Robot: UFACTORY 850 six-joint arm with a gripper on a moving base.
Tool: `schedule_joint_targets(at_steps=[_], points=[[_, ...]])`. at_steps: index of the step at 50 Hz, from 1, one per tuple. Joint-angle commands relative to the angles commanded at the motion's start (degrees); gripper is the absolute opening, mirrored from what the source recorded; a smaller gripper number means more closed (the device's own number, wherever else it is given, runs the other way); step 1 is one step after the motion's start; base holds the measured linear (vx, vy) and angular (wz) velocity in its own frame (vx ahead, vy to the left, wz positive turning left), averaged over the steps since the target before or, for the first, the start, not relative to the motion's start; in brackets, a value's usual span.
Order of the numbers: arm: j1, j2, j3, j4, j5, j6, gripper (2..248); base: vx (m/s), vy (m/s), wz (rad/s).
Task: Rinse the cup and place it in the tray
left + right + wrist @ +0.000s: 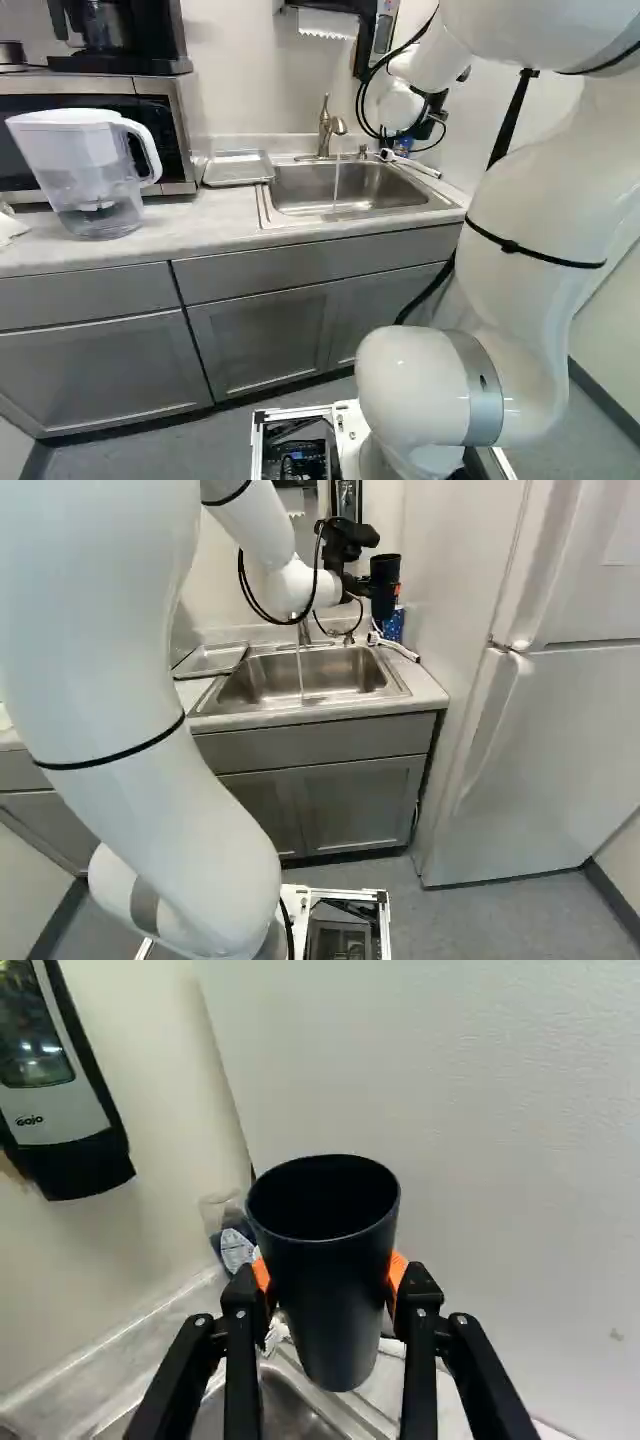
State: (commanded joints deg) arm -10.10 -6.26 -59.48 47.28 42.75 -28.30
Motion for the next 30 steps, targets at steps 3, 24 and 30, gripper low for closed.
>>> schedule_joint_targets(at_steps=[3,24,30], points=[[-0.05,0.26,0.28,-0.76,-0.55,0.0,125,0.0,0.0,0.0],[-1.05,0.63,0.66,-6.06,-4.3,0.0,125,0.0,0.0,0.0],[-1.38,0.4,0.43,-7.68,-5.27,0.0,125,0.0,0.0,0.0]])
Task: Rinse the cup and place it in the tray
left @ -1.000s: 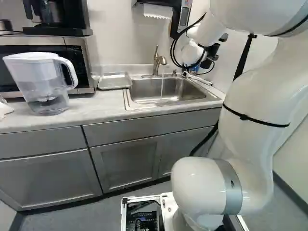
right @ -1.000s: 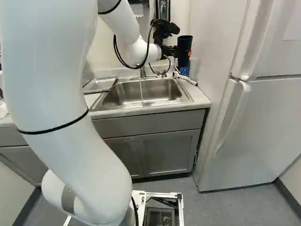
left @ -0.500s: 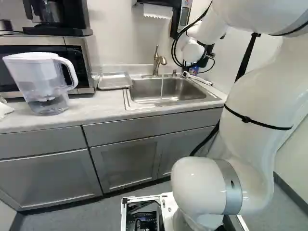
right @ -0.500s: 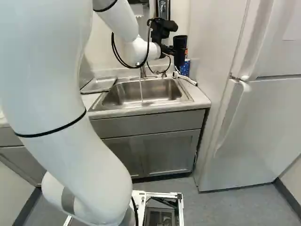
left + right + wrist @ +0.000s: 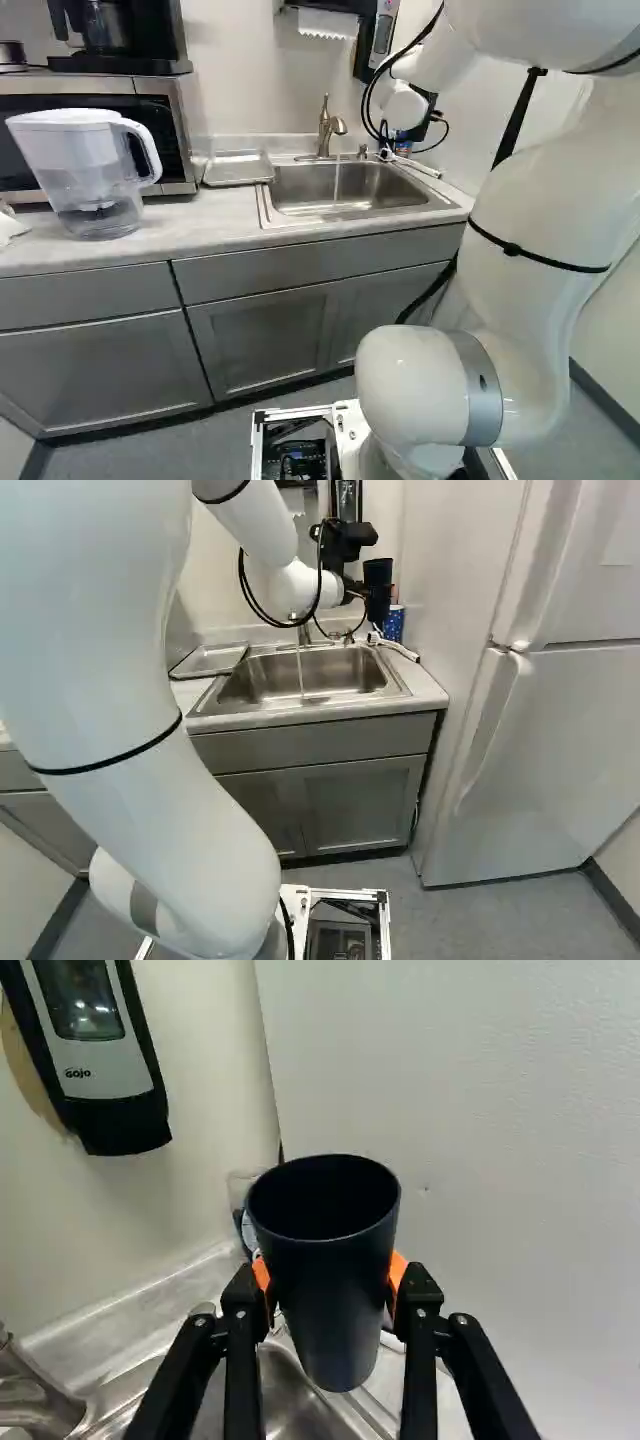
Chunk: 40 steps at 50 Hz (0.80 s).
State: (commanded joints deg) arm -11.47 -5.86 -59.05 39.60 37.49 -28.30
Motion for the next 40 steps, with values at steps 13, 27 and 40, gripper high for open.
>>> schedule_joint_targets(at_steps=[13,27,40], points=[[-0.73,-0.5,-0.52,-3.69,-2.22,0.0,125,0.0,0.0,0.0],[-1.58,-1.07,-1.13,-7.16,-4.95,0.0,125,0.0,0.0,0.0],[-2.18,-1.46,-1.55,-9.91,-6.87,0.0,125,0.0,0.0,0.0]])
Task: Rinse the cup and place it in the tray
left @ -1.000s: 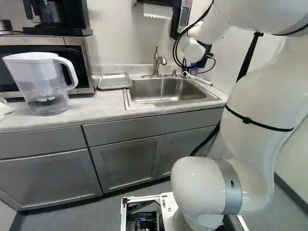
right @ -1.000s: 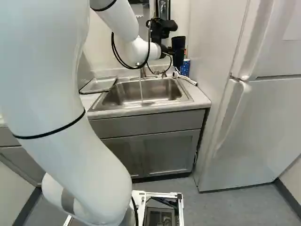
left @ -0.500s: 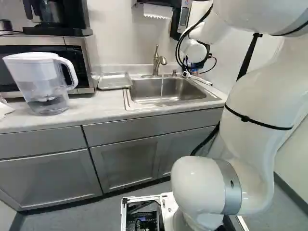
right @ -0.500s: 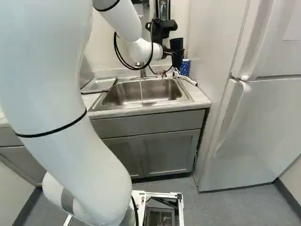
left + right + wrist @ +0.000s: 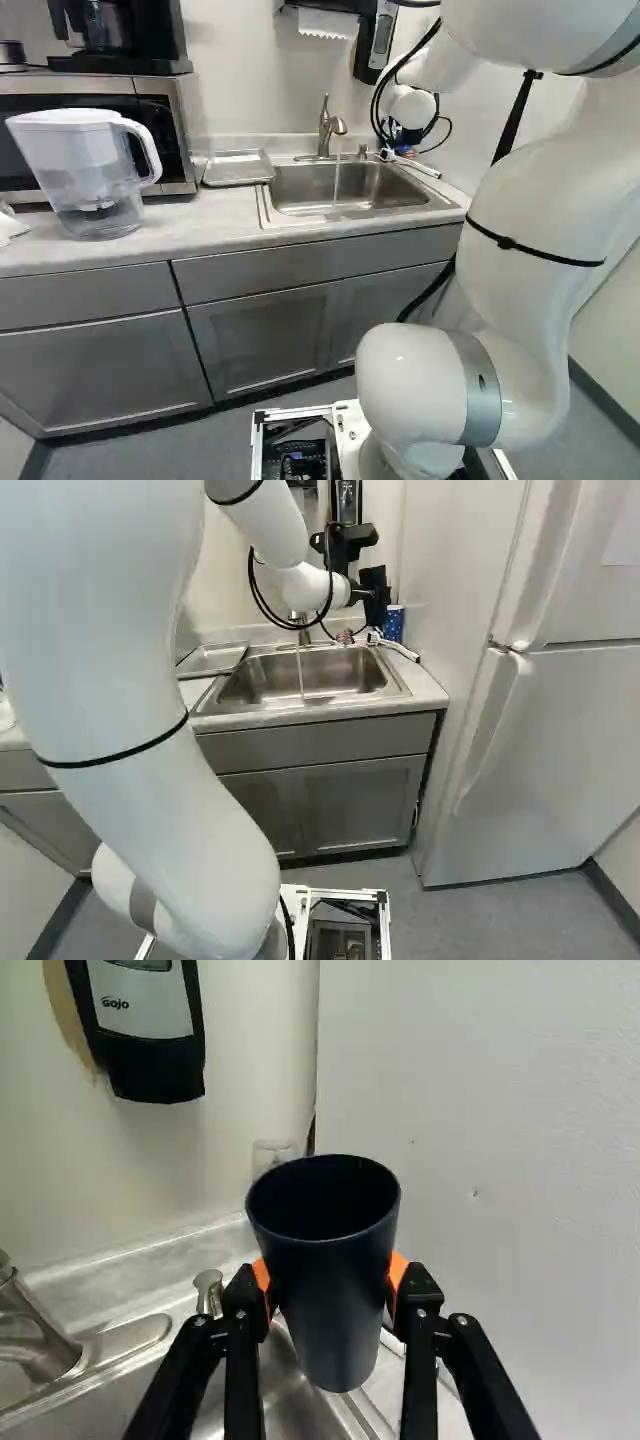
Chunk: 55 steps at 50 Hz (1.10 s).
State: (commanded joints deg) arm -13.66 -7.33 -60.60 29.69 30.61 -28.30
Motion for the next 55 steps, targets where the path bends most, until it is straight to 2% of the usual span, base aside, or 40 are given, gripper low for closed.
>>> schedule_joint_targets(at_steps=[17,38,44,55], points=[[-0.16,-0.1,-0.11,-4.76,-2.13,0.0,125,0.0,0.0,0.0],[-1.71,-1.06,-1.14,-11.64,-5.76,0.12,125,0.0,0.0,0.0],[-2.2,-1.37,-1.47,-12.64,-7.15,2.32,125,0.0,0.0,0.0],[-3.05,-1.92,-2.06,-13.3,-9.57,8.47,125,0.0,0.0,0.0]])
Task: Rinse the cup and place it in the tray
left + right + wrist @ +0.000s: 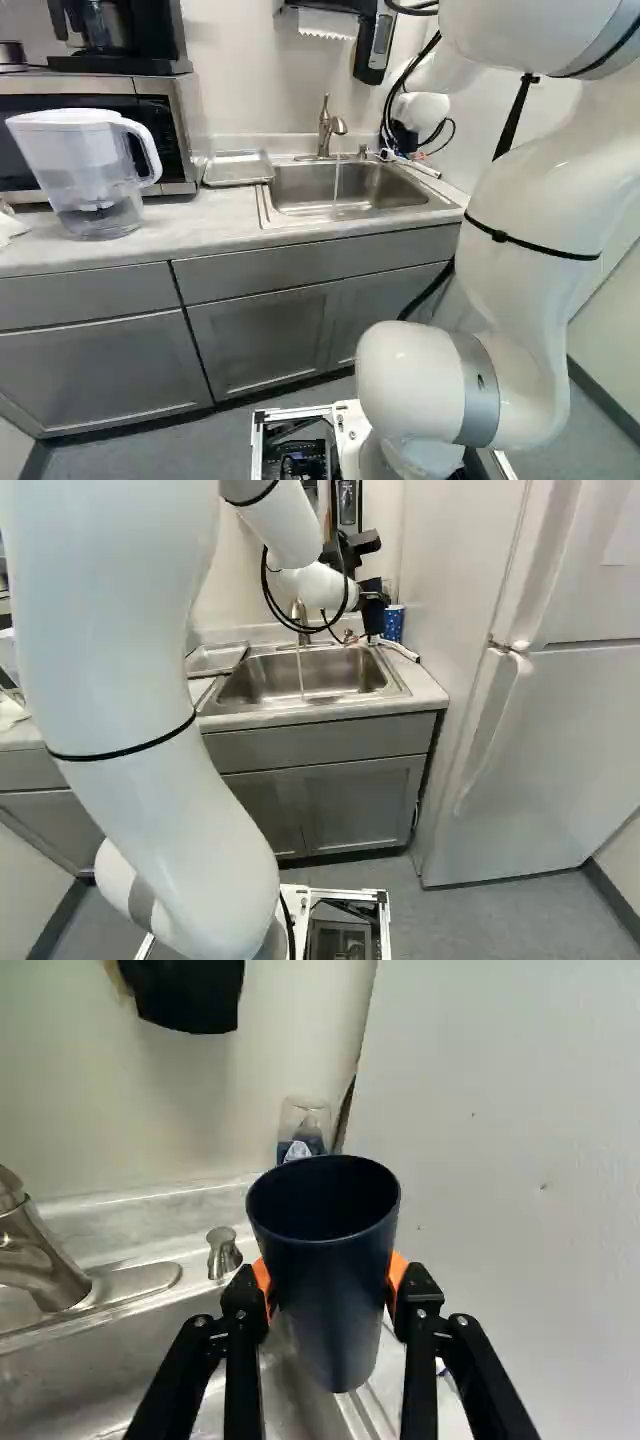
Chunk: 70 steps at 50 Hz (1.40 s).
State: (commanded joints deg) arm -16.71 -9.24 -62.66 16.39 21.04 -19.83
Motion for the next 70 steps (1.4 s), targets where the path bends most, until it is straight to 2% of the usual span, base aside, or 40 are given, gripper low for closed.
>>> schedule_joint_targets(at_steps=[15,33,44,70], points=[[-0.36,-0.24,-0.26,-0.87,0.0,9.01,125,0.0,0.0,0.0],[-0.74,-0.48,-0.52,-5.38,0.0,19.85,125,0.0,0.0,0.0],[-1.52,-1.0,-1.09,-9.41,0.0,19.85,125,0.0,0.0,0.0],[-1.56,-0.92,-1.0,-20.06,0.0,19.85,125,0.0,0.0,0.0]])
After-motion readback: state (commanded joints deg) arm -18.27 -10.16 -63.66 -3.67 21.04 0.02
